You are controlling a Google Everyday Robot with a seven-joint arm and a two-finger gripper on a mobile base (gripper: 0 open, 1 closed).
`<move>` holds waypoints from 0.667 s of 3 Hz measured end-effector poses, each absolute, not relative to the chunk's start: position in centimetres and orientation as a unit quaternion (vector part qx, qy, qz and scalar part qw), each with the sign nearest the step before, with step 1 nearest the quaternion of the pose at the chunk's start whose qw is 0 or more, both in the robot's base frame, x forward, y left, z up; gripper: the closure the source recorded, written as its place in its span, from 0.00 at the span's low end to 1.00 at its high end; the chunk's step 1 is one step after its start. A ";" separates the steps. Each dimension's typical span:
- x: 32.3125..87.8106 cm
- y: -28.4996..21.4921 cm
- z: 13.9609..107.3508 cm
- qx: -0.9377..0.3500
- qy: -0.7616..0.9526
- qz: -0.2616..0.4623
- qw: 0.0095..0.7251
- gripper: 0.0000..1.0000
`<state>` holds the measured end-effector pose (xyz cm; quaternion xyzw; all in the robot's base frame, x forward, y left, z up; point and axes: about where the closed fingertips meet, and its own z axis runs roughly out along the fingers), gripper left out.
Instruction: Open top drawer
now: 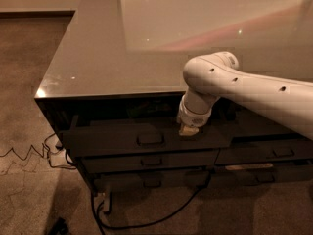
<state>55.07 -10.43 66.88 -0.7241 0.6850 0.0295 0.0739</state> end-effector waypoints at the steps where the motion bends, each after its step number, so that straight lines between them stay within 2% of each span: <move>1: 55.1 -10.4 66.9 -0.724 0.685 0.029 0.074 0.58; 2: 55.1 -10.4 66.9 -0.724 0.685 0.030 0.074 0.35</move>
Offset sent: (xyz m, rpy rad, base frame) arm 0.0000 0.0000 0.0000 0.0000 0.0000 0.0000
